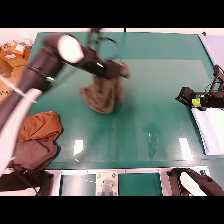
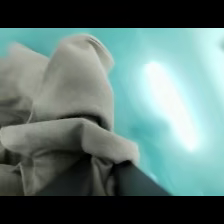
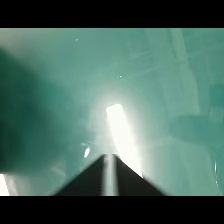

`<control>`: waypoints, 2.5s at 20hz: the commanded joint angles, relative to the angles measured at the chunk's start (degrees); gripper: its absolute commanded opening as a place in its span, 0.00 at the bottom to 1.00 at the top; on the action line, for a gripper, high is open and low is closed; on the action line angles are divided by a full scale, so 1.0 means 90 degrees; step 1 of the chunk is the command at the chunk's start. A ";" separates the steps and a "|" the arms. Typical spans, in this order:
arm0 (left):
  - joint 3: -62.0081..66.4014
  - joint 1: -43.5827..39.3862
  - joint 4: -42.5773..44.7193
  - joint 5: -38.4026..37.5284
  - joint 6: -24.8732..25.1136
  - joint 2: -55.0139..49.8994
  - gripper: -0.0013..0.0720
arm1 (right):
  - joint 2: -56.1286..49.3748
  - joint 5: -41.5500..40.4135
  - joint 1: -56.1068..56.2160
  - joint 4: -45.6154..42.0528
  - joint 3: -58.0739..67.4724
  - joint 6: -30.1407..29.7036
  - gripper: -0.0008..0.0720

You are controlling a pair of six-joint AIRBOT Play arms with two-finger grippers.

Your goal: Fold the shirts.

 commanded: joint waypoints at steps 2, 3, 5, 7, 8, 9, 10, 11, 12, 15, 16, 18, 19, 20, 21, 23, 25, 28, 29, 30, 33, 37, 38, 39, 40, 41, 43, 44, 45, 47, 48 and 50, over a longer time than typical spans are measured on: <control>0.0032 -0.0991 -0.0051 0.0005 0.0226 -0.0491 1.00 | 0.0005 0.0219 -0.0010 -0.0002 0.0049 0.0005 0.55; 0.0114 -0.0930 0.0289 -0.0182 0.0352 -0.0449 1.00 | 0.0005 0.0228 -0.0010 -0.0005 0.0051 0.0002 0.63; 0.0393 -0.0704 0.1447 -0.0913 0.0328 -0.0398 1.00 | -0.0032 0.0216 -0.0010 -0.0007 0.0049 0.0002 0.63; 0.0580 -0.0325 0.2353 -0.1710 0.0267 -0.0398 1.00 | -0.0219 0.0151 -0.0010 -0.0010 0.0049 0.0002 0.63; 0.0559 -0.0070 0.2458 -0.1991 0.0253 -0.0406 1.00 | -0.0372 0.0107 -0.0010 -0.0007 0.0049 0.0002 0.63; 0.0449 0.0189 0.2426 -0.2093 0.0158 -0.0406 0.99 | -0.0573 0.0090 -0.0010 -0.0005 0.0049 0.0002 0.63; 0.0262 0.0483 0.2426 -0.2038 0.0051 -0.0410 0.99 | -0.0792 0.0090 -0.0010 -0.0005 0.0049 0.0002 0.63; 0.0083 0.0767 0.2424 -0.1938 0.0010 -0.0444 0.99 | -0.0984 0.0117 -0.0010 -0.0005 0.0049 0.0005 0.63; -0.0117 0.1095 0.2407 -0.1807 -0.0022 -0.0493 0.99 | -0.1146 0.0131 -0.0010 -0.0007 0.0024 0.0007 0.63; -0.0491 0.2001 0.2081 -0.1481 0.0007 -0.0845 1.00 | -0.1430 0.0134 -0.0017 -0.0340 -0.0061 0.0039 0.58; -0.0539 0.2278 0.1761 -0.1362 0.0102 -0.1025 0.99 | -0.1430 0.0136 -0.0053 -0.0636 -0.0063 0.0146 0.49; -0.0539 0.2684 0.0954 -0.1032 0.0350 -0.1387 0.99 | -0.1428 0.0228 -0.0277 -0.1129 -0.0066 0.0474 0.50; -0.0539 0.2790 0.0493 -0.0780 0.0512 -0.1520 1.00 | -0.1428 0.0245 -0.0461 -0.1171 -0.0095 0.0542 0.51; -0.0539 0.2827 0.0117 -0.0464 0.0712 -0.1666 0.99 | -0.1438 0.0238 -0.0646 -0.1090 -0.0168 0.0537 0.51; -0.0537 0.2807 -0.0255 -0.0187 0.0916 -0.1792 0.99 | -0.1494 0.0228 -0.0765 -0.0942 -0.0248 0.0532 0.51; -0.0539 0.2788 -0.1236 0.0301 0.1341 -0.2059 0.99 | -0.1732 0.0194 -0.0833 -0.0619 -0.0415 0.0277 0.60; -0.0539 0.2778 -0.2062 0.0352 0.1702 -0.2285 0.99 | -0.2086 0.0053 -0.0826 0.0068 -0.0508 -0.0238 0.60; -0.0551 0.2778 -0.2358 0.0204 0.1957 -0.2455 0.99 | -0.2742 -0.0160 -0.0826 0.1331 -0.0505 -0.1183 0.60; -0.0551 0.2778 -0.2358 0.0170 0.1955 -0.2467 0.90 | -0.2934 -0.0131 -0.0811 0.1664 -0.0505 -0.1394 0.60; -0.0551 0.2778 -0.2356 0.0126 0.2001 -0.2467 0.64 | -0.3109 -0.0114 -0.0746 0.1916 -0.0508 -0.1564 0.60; -0.0551 0.2778 -0.2358 -0.0124 0.2329 -0.2467 0.26 | -0.3439 -0.0165 -0.0430 0.2166 -0.0505 -0.1792 0.60; -0.0432 0.2781 -0.2307 -0.0372 0.2499 -0.2419 0.06 | -0.3587 -0.0648 -0.0129 0.2844 -0.0442 -0.2463 0.09; -0.0255 0.2781 -0.2239 -0.0517 0.2497 -0.2404 0.06 | -0.3587 -0.0682 -0.0129 0.2919 -0.0301 -0.2613 0.03; -0.0044 0.2781 -0.2125 -0.0651 0.2492 -0.2353 0.06 | -0.3582 -0.0665 -0.0141 0.2929 -0.0104 -0.2671 0.03; 0.0194 0.2781 -0.1974 -0.0736 0.2443 -0.2244 0.06 | -0.3548 -0.0551 -0.0155 0.2931 0.0155 -0.2735 0.03; 0.0447 0.2778 -0.1863 -0.0814 0.2404 -0.2106 0.06 | -0.3466 -0.0340 -0.0194 0.2934 0.0454 -0.2744 0.03; 0.1022 0.2778 -0.1491 -0.0993 0.2188 -0.1639 0.06 | -0.3150 0.0097 -0.0262 0.2931 0.1073 -0.2752 0.02; 0.1275 0.2778 -0.1309 -0.1013 0.2093 -0.1362 0.05 | -0.2909 0.0325 -0.0306 0.2931 0.1440 -0.2739 0.02; 0.1513 0.2781 -0.1112 -0.1003 0.1955 -0.1035 0.06 | -0.2637 0.0500 -0.0372 0.2931 0.1773 -0.2701 0.02; 0.1858 0.2778 -0.0590 -0.0996 0.1673 -0.0311 0.06 | -0.1931 0.0687 -0.0544 0.2931 0.2446 -0.2579 0.03; 0.1962 0.2778 -0.0321 -0.0979 0.1530 0.0053 0.06 | -0.1574 0.0692 -0.0653 0.2929 0.2713 -0.2531 0.03; 0.2021 0.2778 0.0415 -0.0901 0.1200 0.0850 0.06 | -0.0784 0.0685 -0.0964 0.2929 0.3135 -0.2361 0.03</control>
